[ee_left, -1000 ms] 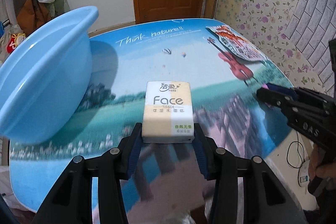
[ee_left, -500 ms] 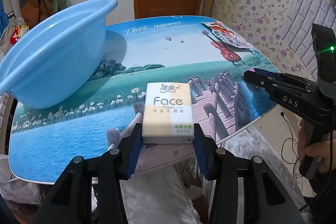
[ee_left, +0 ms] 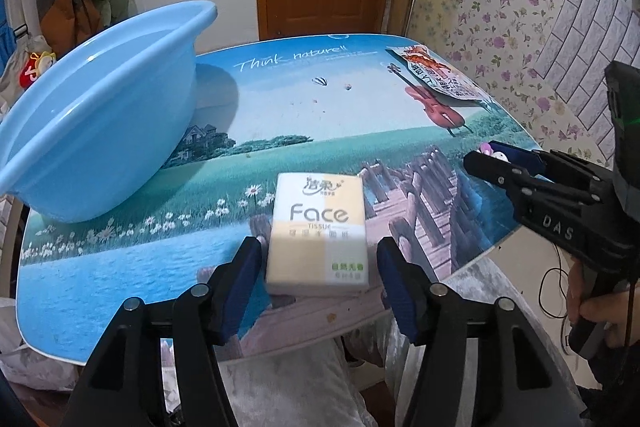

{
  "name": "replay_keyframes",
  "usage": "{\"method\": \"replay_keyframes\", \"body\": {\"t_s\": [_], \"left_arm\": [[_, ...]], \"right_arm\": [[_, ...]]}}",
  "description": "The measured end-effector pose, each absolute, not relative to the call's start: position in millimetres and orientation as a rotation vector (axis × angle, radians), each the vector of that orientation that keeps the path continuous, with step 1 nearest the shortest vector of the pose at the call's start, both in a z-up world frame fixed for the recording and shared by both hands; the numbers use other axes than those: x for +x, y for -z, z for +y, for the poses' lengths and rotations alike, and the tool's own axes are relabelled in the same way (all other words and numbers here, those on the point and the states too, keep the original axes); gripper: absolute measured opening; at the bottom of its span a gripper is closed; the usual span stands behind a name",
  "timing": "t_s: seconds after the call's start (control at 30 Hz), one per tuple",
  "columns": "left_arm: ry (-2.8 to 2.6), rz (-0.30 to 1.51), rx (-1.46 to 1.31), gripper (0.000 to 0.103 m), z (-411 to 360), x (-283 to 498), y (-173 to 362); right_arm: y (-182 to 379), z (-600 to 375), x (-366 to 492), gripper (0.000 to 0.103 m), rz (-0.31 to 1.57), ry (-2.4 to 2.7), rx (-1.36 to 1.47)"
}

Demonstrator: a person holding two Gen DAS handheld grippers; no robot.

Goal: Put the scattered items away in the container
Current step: 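Carry the tissue pack and figure toward the blue basin with both grippers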

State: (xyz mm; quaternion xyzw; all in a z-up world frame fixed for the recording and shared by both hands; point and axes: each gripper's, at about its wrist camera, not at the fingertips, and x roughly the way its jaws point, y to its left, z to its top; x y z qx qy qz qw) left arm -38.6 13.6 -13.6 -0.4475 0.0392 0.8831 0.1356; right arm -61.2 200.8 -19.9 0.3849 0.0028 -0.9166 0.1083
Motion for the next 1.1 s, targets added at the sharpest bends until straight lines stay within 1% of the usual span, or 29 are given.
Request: {"method": "replay_keyframes", "body": {"t_s": [0.1, 0.13, 0.17, 0.2, 0.4, 0.6, 0.83, 1.1], "left_arm": [[-2.561, 0.112, -1.294, 0.057, 15.1, -43.2, 15.5], [-2.563, 0.115, -1.288, 0.055, 15.5, -44.1, 15.7], [-2.566, 0.121, -1.280, 0.048, 16.1, -44.8, 15.8], [-2.569, 0.130, -1.272, 0.044, 16.9, -45.2, 15.5], [-2.553, 0.112, -1.270, 0.044, 15.9, -46.1, 13.3], [-2.584, 0.085, -1.211, 0.044, 9.6, -44.0, -5.0], [-2.646, 0.072, -1.096, 0.044, -1.0, -37.1, -39.1], [-2.765, 0.015, -0.997, 0.044, -44.6, -36.3, -77.6]], "right_arm": [[20.0, 201.2, -61.0, 0.033, 0.009, 2.695, 1.124], [19.9, 202.3, -61.2, 0.029, 0.004, 2.696, 1.122], [19.8, 203.7, -61.4, 0.027, 0.001, 2.701, 1.121], [19.8, 205.2, -61.8, 0.025, -0.004, 2.704, 1.120], [19.5, 208.2, -62.0, 0.025, -0.033, 2.698, 1.117], [10.9, 204.9, -60.5, 0.025, -0.038, 2.709, 1.103], [-17.5, 192.5, -56.7, 0.025, 0.002, 2.731, 1.016], [-55.4, 156.1, -60.9, 0.025, 0.048, 2.696, 0.887]]}}
